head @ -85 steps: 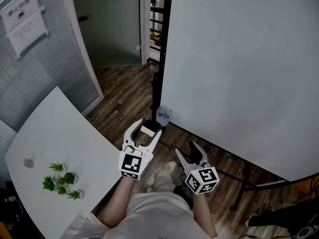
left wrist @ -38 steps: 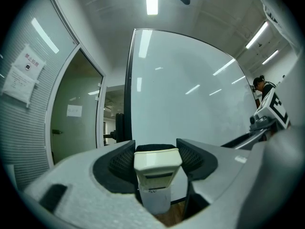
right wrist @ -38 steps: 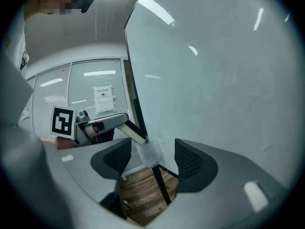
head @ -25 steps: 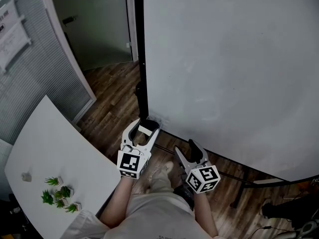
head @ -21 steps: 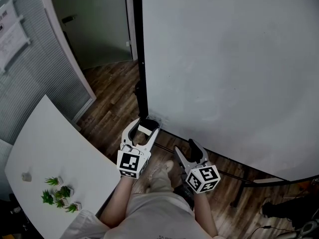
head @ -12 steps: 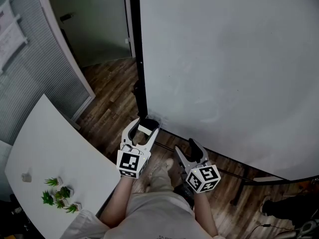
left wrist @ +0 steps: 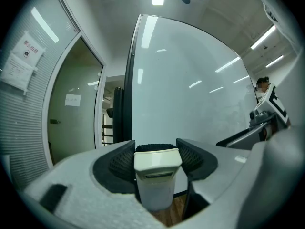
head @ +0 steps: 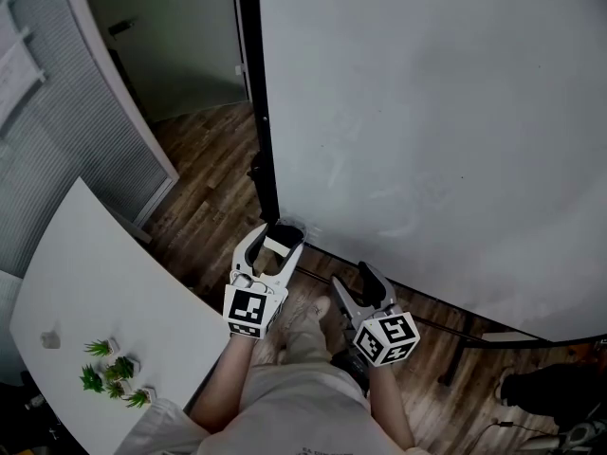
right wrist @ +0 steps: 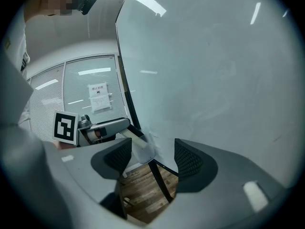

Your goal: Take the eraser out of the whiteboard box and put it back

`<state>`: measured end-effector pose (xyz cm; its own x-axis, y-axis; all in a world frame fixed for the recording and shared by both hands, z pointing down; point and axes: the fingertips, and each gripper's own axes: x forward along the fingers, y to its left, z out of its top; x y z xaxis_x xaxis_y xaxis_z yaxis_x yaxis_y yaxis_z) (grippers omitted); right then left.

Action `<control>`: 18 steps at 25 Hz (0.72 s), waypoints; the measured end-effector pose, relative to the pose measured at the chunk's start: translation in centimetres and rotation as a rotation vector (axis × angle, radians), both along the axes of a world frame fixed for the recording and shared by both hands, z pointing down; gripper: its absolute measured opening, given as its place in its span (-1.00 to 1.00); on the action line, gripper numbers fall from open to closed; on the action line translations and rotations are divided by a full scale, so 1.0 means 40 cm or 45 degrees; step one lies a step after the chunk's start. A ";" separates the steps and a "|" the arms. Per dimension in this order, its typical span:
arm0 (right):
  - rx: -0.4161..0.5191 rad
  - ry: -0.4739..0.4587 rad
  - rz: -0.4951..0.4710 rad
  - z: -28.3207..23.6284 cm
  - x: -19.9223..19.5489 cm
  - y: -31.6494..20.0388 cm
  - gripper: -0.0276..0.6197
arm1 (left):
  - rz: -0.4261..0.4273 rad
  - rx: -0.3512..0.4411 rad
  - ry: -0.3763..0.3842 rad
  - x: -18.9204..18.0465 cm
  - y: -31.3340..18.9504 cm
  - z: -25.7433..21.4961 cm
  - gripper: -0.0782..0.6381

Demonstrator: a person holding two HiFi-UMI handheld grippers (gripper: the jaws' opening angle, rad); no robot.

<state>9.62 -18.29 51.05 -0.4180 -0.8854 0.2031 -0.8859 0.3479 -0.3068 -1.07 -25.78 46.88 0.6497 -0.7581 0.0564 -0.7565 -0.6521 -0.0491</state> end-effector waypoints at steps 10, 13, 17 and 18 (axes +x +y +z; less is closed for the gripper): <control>-0.016 0.001 0.000 0.010 -0.001 -0.012 -0.05 | 0.013 -0.017 -0.018 0.008 -0.015 0.023 -0.04; -0.015 0.000 0.001 0.010 0.001 -0.013 -0.05 | 0.012 -0.024 -0.030 0.012 -0.019 0.032 -0.04; -0.020 0.000 0.003 0.012 0.007 -0.017 -0.05 | 0.012 -0.032 -0.035 0.017 -0.027 0.042 -0.04; -0.021 0.000 0.004 0.013 0.008 -0.017 -0.05 | 0.013 -0.033 -0.033 0.018 -0.028 0.043 -0.04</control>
<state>9.93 -18.97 51.56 -0.4156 -0.8831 0.2176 -0.8868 0.3403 -0.3126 -0.36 -26.89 48.61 0.6557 -0.7492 0.0929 -0.7483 -0.6613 -0.0513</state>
